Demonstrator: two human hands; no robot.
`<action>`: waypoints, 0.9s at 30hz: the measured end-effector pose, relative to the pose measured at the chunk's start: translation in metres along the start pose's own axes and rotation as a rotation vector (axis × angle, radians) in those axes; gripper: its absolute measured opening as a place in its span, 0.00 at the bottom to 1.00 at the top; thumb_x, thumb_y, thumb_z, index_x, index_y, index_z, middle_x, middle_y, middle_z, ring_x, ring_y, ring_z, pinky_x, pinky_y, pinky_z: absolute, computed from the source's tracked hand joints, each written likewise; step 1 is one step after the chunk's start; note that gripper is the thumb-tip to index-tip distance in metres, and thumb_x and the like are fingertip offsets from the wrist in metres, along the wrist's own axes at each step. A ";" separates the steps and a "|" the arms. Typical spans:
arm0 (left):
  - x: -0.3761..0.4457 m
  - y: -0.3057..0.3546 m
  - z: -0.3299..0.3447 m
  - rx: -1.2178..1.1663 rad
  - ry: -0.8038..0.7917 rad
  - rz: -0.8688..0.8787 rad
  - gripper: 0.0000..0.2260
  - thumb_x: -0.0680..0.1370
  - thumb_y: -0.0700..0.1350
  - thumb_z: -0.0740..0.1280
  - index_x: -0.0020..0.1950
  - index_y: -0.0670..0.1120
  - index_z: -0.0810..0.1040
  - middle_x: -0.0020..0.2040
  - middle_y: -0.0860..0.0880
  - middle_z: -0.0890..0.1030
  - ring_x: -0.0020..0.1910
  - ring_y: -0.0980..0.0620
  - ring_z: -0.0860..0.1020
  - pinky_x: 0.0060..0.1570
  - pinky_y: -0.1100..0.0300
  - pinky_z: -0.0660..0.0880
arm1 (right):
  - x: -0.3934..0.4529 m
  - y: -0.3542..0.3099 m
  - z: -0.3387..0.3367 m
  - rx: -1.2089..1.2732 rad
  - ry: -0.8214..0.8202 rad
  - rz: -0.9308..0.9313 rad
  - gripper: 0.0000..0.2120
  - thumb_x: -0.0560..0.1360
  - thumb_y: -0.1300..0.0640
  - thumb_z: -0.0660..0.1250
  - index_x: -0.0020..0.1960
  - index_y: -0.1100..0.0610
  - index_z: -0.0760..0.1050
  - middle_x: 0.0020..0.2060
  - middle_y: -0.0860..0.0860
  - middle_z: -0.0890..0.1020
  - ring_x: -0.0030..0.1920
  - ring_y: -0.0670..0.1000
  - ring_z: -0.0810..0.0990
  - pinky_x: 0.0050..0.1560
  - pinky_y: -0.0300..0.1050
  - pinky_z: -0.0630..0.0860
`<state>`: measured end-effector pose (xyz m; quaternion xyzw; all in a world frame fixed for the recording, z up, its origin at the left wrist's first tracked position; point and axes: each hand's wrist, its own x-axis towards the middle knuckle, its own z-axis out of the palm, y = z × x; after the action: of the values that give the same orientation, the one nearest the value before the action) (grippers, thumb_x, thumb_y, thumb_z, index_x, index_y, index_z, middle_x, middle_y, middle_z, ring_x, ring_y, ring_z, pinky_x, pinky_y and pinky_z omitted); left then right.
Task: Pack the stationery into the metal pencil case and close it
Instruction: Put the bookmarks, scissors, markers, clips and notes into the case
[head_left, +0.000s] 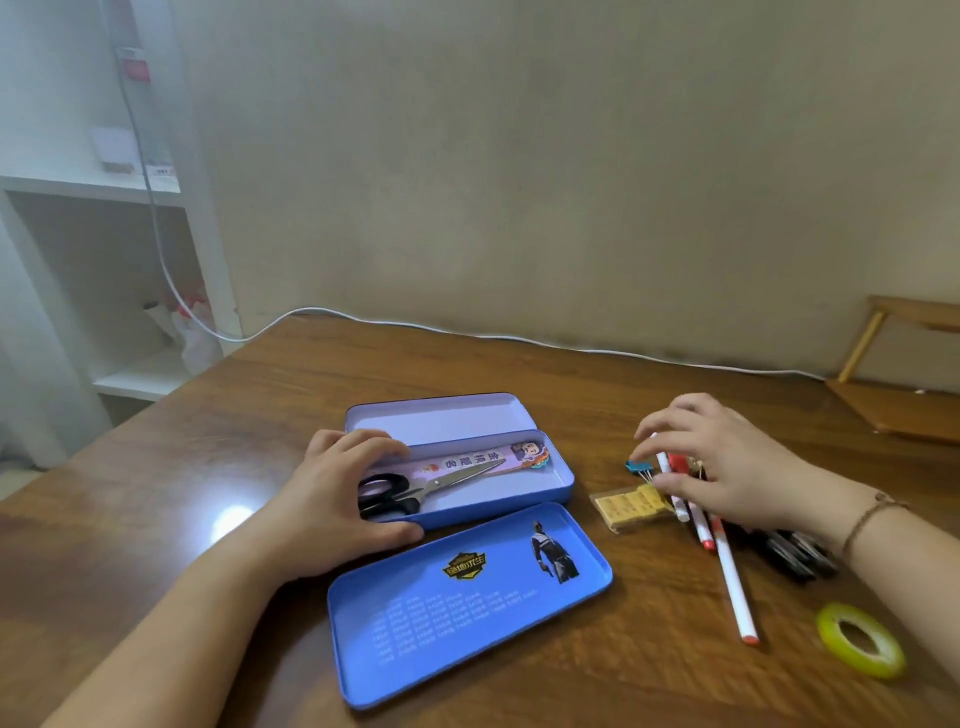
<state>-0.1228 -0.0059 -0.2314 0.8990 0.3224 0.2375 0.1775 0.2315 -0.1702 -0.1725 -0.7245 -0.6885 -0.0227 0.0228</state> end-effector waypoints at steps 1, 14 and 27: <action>-0.001 0.001 0.000 -0.013 0.002 0.002 0.38 0.58 0.71 0.69 0.66 0.58 0.73 0.62 0.65 0.71 0.65 0.57 0.61 0.63 0.66 0.61 | -0.003 -0.002 0.000 -0.054 -0.032 -0.029 0.14 0.76 0.42 0.64 0.61 0.36 0.73 0.61 0.33 0.67 0.66 0.40 0.58 0.66 0.45 0.64; -0.002 0.005 -0.003 -0.059 -0.022 0.018 0.46 0.53 0.79 0.67 0.67 0.61 0.70 0.62 0.72 0.67 0.66 0.61 0.59 0.64 0.66 0.61 | -0.013 0.000 0.004 0.020 -0.176 0.058 0.20 0.78 0.40 0.58 0.70 0.35 0.65 0.63 0.34 0.65 0.66 0.41 0.58 0.68 0.48 0.62; -0.004 0.010 -0.001 -0.085 -0.071 0.082 0.43 0.57 0.77 0.68 0.68 0.60 0.70 0.63 0.71 0.68 0.69 0.63 0.58 0.64 0.72 0.60 | -0.054 0.013 0.006 -0.033 0.056 -0.121 0.12 0.70 0.57 0.70 0.45 0.39 0.78 0.53 0.36 0.75 0.60 0.40 0.69 0.55 0.43 0.76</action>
<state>-0.1215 -0.0153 -0.2271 0.9110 0.2683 0.2261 0.2168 0.2417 -0.2240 -0.1818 -0.6807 -0.7299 -0.0558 0.0285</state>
